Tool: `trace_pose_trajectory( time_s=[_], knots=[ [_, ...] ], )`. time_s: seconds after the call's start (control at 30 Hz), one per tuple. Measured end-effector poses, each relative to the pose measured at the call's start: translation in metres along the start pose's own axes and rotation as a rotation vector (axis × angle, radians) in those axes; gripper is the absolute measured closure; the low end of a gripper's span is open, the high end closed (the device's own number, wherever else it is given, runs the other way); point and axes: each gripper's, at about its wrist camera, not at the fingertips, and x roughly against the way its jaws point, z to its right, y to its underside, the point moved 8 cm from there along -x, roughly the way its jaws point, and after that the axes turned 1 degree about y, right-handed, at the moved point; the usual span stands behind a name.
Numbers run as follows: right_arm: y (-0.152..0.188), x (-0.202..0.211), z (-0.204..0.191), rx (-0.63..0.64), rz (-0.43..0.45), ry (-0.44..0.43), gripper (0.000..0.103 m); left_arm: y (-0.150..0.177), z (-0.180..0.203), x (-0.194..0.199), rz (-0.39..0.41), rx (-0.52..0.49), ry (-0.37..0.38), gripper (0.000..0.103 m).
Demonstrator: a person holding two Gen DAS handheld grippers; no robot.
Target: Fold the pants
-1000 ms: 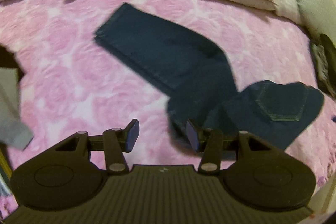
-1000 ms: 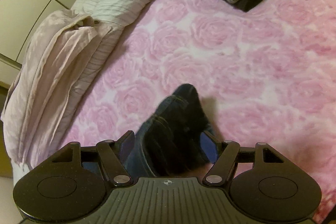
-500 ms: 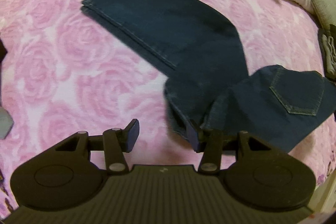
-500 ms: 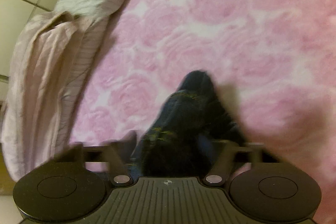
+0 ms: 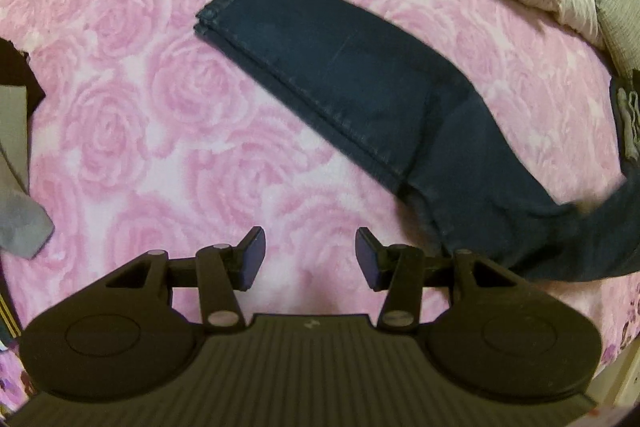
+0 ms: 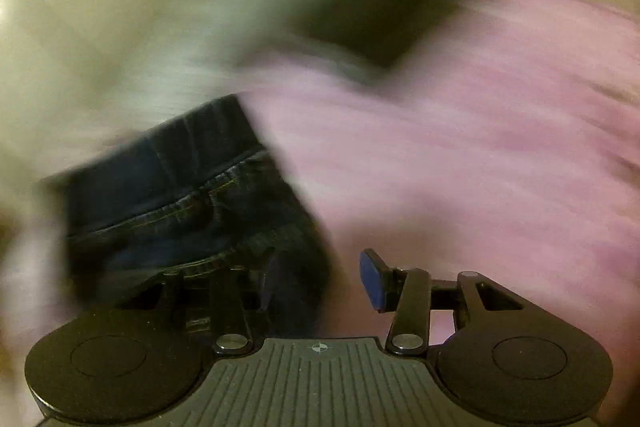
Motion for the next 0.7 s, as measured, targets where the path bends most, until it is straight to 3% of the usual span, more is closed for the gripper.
trace_pose_trajectory(
  time_s=[0.03, 0.07, 0.13, 0.2, 0.3, 0.4, 0.5, 0.7],
  knots=[
    [0.009, -0.001, 0.022, -0.045, -0.028, 0.088, 0.06, 0.003, -0.001, -0.002, -0.008, -0.001, -0.002, 0.059],
    [0.02, 0.0, 0.033, -0.066, -0.039, 0.104, 0.056, 0.006, -0.002, -0.003, -0.014, -0.002, -0.003, 0.059],
    [0.049, -0.003, 0.027, -0.016, -0.097, 0.095, 0.048, 0.011, -0.002, -0.005, -0.027, -0.01, -0.009, 0.059],
    [0.073, -0.006, 0.013, 0.039, -0.127, 0.046, 0.046, 0.014, -0.002, -0.006, -0.038, -0.018, -0.014, 0.059],
    [0.09, -0.016, 0.019, -0.011, -0.115, 0.09, 0.046, 0.012, -0.002, -0.003, -0.032, -0.029, -0.014, 0.059],
    [0.083, -0.019, 0.016, -0.121, -0.105, 0.013, 0.045, 0.008, -0.004, -0.002, -0.021, -0.035, -0.017, 0.059],
    [0.061, -0.007, 0.008, -0.198, -0.012, -0.065, 0.045, 0.006, -0.008, -0.005, -0.021, -0.026, -0.028, 0.058],
    [0.04, -0.001, 0.01, -0.27, 0.096, -0.062, 0.043, 0.001, -0.02, -0.014, -0.01, 0.043, -0.012, 0.058]
  ],
)
